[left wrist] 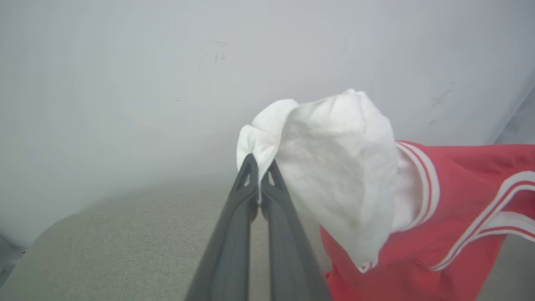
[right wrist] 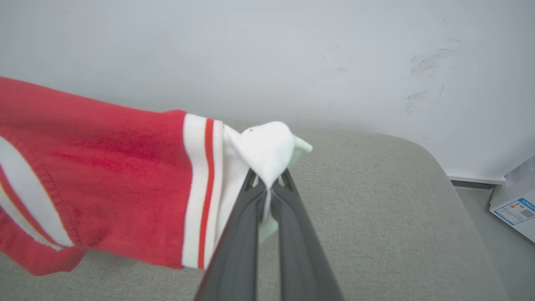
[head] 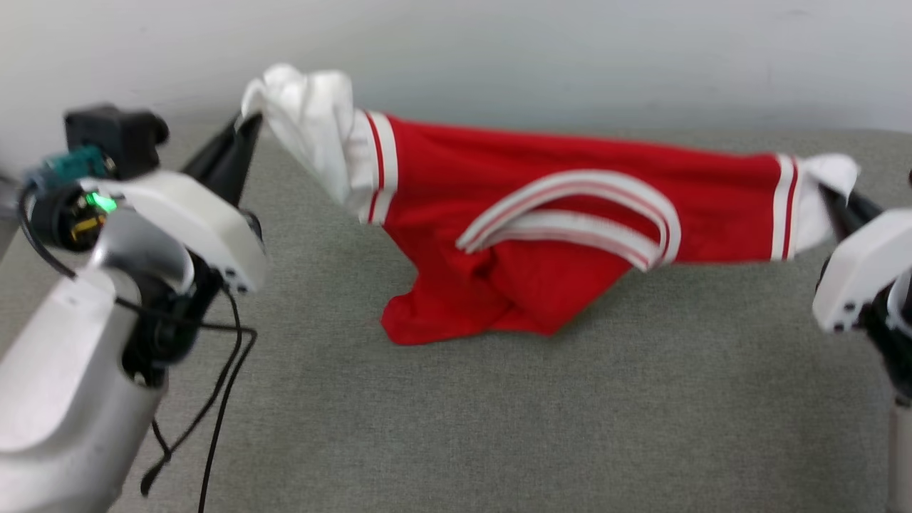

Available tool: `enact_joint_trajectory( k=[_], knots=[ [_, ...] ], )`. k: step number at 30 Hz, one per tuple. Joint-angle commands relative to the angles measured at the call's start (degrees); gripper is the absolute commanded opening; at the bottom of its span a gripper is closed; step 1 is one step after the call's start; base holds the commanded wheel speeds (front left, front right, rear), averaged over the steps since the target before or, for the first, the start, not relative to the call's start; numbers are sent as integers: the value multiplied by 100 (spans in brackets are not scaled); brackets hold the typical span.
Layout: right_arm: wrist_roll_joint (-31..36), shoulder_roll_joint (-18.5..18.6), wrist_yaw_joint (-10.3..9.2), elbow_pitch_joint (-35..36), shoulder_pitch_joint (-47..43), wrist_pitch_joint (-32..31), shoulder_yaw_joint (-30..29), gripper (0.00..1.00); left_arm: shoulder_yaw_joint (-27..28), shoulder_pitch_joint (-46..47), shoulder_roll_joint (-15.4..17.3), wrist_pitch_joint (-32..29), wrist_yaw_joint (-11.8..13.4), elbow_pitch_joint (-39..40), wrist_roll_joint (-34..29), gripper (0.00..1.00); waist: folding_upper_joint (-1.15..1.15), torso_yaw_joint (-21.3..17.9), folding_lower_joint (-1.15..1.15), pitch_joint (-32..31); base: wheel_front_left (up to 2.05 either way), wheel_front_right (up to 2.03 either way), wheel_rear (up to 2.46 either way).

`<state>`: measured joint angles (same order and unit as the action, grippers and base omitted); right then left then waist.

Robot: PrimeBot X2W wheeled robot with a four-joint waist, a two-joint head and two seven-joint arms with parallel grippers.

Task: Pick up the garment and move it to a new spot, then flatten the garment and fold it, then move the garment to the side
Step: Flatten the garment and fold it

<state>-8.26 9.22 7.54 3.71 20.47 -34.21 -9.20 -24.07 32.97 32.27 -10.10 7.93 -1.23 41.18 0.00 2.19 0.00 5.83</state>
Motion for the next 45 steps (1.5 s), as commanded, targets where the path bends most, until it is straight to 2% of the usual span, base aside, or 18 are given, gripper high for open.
enact_joint_trajectory(
  k=[1,7,14,16,17,18,25,36,38,39,45],
  knots=[
    [-14,102,-10,-199,436,58,-16,0,96,415,-85,82,-83,-219,41,0,0,-50,0,145,0,0,0],
    [106,317,-10,-751,1754,270,43,0,225,1741,-320,389,-377,-1045,-39,0,0,-116,0,647,0,0,0],
    [379,425,-10,-1290,3165,593,10,0,342,3077,-402,786,-662,-1970,-225,0,0,-212,0,1308,0,0,0],
    [583,449,-11,-1594,3862,831,15,0,397,3673,-388,969,-764,-2380,-307,0,0,-267,0,1608,0,0,0],
    [583,449,-11,-1594,3862,831,15,0,397,3673,-388,969,-764,-2380,-307,0,0,-267,0,1608,0,0,0],
    [695,393,-11,-1770,4330,954,21,0,431,4046,-336,1060,-828,-2621,-369,0,0,-318,0,1808,0,0,0],
    [1053,191,-12,-2510,5506,1336,24,0,517,4864,-254,1418,-1066,-3337,-439,0,0,-437,0,2344,0,0,0],
    [1195,-360,-10,-3697,5993,1985,-42,0,475,4940,-455,1893,-1371,-4434,-240,0,0,-461,0,2911,0,0,0],
    [1184,-418,-11,-3958,5961,2117,-119,0,448,4858,-520,1994,-1417,-4682,-182,0,0,-446,0,2968,0,0,0],
    [1160,-504,-10,-4365,5853,2286,-237,0,386,4742,-621,2135,-1476,-5026,-109,0,0,-427,0,2995,0,0,0],
    [1030,-587,-10,-5049,5361,2702,-377,0,255,4267,-857,2370,-1531,-5544,109,0,0,-366,0,2814,0,0,0]
  ],
)
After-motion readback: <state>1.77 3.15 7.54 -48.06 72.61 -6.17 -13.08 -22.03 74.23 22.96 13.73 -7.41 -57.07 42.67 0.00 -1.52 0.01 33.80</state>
